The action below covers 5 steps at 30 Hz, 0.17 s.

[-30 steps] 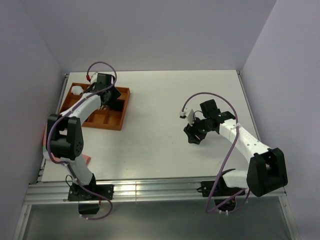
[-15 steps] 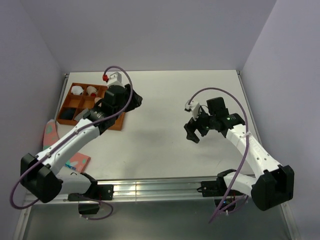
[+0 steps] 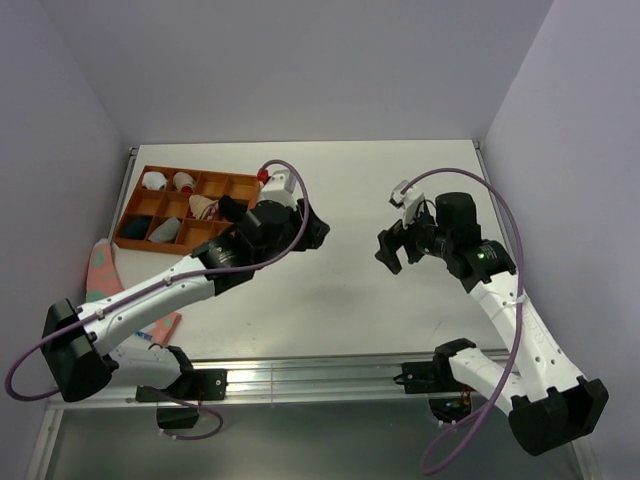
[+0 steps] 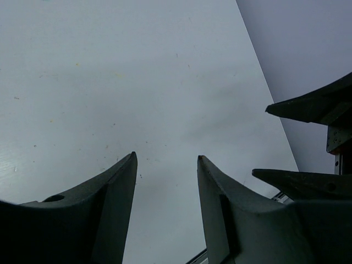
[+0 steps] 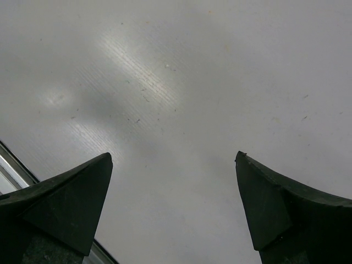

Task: Roll the socks
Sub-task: Reset both arms

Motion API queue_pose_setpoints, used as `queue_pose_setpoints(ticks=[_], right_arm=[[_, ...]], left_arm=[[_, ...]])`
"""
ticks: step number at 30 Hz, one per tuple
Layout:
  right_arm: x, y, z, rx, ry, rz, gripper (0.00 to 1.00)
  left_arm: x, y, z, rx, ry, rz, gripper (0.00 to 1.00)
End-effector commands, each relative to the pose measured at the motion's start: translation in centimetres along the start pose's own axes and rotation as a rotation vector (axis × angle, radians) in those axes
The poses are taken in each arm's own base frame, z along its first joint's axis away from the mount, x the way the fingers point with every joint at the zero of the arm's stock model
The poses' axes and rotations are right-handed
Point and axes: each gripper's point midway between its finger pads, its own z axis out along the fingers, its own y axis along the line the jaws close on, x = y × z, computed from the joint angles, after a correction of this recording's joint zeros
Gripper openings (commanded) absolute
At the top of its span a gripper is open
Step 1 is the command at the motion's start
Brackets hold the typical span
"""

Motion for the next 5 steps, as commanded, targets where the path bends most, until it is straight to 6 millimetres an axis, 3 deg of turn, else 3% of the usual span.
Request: queue_pose_setpoints(ticks=[1,5], right_arm=[[-1.08,-0.71,-0.5,0.048,-0.047,0.015,1.0],[-0.95,-0.64,-0.6,0.054,-0.064,0.01,1.0]], left_arm=[[-1.0,-1.06,-0.08,0.033,-0.045,0.009,0.53],[-0.59,-1.18,-0.03,0.036,-0.034,0.02,0.53]])
